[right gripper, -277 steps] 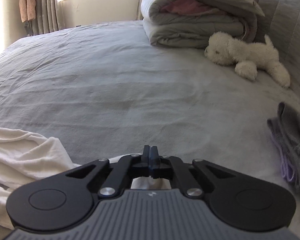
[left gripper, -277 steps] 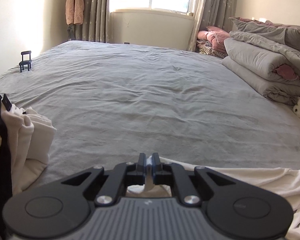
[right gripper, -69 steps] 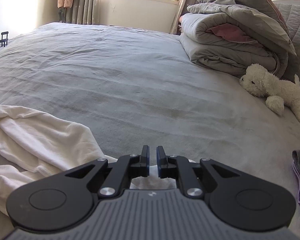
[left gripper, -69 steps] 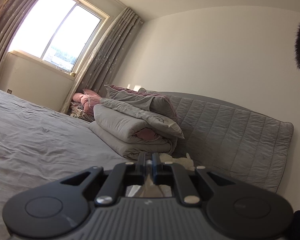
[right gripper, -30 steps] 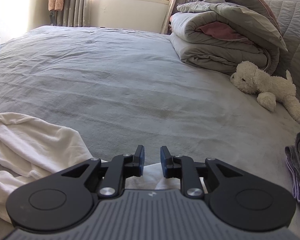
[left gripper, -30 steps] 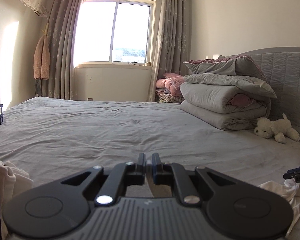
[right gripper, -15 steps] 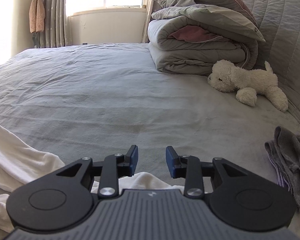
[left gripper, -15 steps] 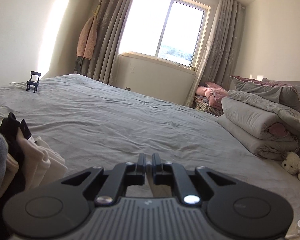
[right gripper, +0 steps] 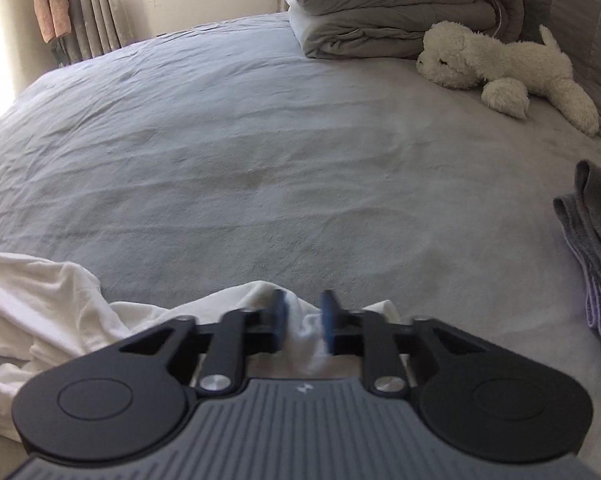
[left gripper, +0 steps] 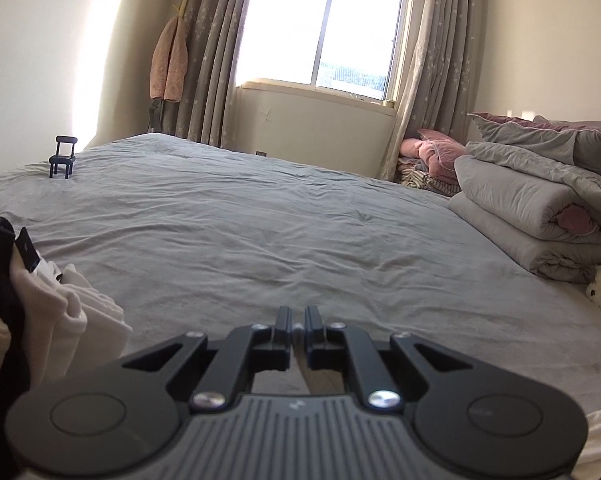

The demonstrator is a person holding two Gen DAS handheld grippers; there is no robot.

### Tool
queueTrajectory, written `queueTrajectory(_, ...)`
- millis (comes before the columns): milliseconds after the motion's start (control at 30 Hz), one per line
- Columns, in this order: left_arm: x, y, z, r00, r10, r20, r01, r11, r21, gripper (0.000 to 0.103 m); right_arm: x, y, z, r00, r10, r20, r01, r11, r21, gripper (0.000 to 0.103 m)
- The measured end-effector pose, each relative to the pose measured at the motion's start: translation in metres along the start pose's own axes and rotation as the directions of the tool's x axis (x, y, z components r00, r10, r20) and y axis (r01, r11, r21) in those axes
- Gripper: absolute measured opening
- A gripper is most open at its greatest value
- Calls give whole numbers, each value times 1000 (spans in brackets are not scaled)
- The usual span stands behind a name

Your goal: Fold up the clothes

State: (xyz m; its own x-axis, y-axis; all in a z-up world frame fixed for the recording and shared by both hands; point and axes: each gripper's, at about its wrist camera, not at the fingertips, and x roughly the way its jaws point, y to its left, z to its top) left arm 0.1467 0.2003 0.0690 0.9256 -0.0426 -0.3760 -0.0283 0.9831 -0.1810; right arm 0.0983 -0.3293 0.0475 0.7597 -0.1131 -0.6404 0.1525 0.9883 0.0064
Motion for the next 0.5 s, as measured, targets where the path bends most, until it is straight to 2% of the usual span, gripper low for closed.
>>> queueTrajectory(67,-2,6,3,1000,-6,10,7,999,-35,6,2,6,-1,1000,2,3,-2,1000,-22,0)
queueTrajectory(133,-7,10,9,999,-16,46,19,997,-75,6,-16,8,6,993,-40,109,45,998,-48,0)
queueTrajectory(200,-9,11,13,997,-10,81,18,996,-92,6,-35,3,12,973,-93,212,103,994,-37,0)
queueTrajectory(233,-7,9,14,996,2,90,6,996,-85,6,-39,-3,13,964,-133,232,140,990,-17,0)
queueTrajectory(300,0,5,10,998,19,61,-16,998,-60,8,-36,-8,11,943,-230,240,242,970,-22,0)
queueTrajectory(333,4,3,8,999,16,39,-14,999,-52,12,-31,-12,9,933,-277,230,289,957,-22,0)
queueTrajectory(400,6,1,4,1000,-29,-1,29,998,-55,15,-23,-23,8,926,-323,196,329,944,5,0)
queueTrajectory(467,4,-4,3,998,-61,-25,60,997,-38,28,-18,-33,7,927,-339,160,336,941,47,0)
queueTrajectory(500,2,-9,3,998,-62,-32,62,998,-19,46,-17,-33,7,924,-349,158,347,937,40,0)
